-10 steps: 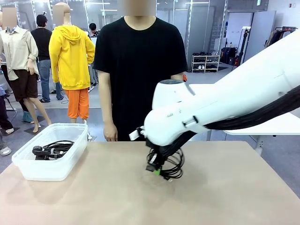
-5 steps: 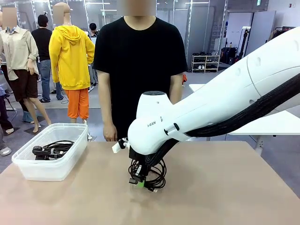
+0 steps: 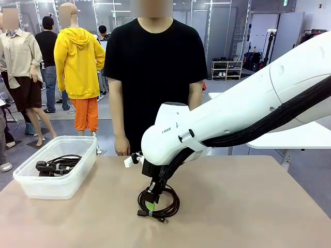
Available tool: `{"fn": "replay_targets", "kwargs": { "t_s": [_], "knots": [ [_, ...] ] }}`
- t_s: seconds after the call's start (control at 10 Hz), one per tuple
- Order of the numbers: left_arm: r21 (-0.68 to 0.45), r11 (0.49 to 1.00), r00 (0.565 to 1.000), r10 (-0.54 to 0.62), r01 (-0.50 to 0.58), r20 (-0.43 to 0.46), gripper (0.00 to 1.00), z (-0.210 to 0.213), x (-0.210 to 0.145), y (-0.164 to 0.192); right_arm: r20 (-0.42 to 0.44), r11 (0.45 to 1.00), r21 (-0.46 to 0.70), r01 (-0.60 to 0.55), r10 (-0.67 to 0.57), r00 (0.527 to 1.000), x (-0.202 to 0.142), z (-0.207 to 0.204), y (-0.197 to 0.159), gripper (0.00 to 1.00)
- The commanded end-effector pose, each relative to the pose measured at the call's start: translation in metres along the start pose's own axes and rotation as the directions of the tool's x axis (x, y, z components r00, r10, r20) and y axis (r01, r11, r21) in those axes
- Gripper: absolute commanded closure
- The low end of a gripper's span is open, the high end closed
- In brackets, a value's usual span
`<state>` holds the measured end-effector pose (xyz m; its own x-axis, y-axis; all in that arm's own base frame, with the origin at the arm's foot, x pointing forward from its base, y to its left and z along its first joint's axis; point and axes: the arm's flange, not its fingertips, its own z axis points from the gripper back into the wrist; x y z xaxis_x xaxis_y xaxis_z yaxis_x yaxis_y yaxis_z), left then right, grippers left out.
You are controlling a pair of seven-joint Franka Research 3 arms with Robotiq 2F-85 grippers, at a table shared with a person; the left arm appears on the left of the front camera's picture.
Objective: Organize and store the cables.
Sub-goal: Place the USB Extension Cable into the Organizing box.
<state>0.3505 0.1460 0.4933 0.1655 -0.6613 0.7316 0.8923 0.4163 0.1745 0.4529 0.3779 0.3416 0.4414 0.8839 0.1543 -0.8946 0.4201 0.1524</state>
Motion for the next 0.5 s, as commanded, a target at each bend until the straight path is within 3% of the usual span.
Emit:
{"fn": "replay_targets", "kwargs": {
  "t_s": [0.0, 0.1, 0.2, 0.4],
  "knots": [
    [-0.003, 1.000, 1.000, 0.018, -0.018, -0.005, 0.07, 0.001, 0.002, 0.000, 0.032, 1.000, 0.001, -0.015, 0.015, 0.999, -0.007, 0.004, 0.001, 0.00],
    [-0.003, 1.000, 1.000, 0.018, -0.018, -0.005, 0.07, 0.001, 0.002, 0.000, 0.037, 1.000, -0.015, -0.016, 0.017, 0.999, -0.014, 0.010, 0.000, 0.18],
    [-0.003, 1.000, 1.000, 0.018, -0.018, -0.005, 0.07, 0.001, 0.002, 0.000, 0.050, 1.000, -0.026, -0.018, 0.019, 0.999, -0.020, 0.015, -0.001, 0.00],
    [-0.003, 1.000, 1.000, 0.018, -0.018, -0.005, 0.07, 0.001, 0.002, 0.000, 0.127, 0.998, -0.055, 0.001, 0.006, 0.992, -0.049, 0.040, -0.011, 0.00]
  ]
}}
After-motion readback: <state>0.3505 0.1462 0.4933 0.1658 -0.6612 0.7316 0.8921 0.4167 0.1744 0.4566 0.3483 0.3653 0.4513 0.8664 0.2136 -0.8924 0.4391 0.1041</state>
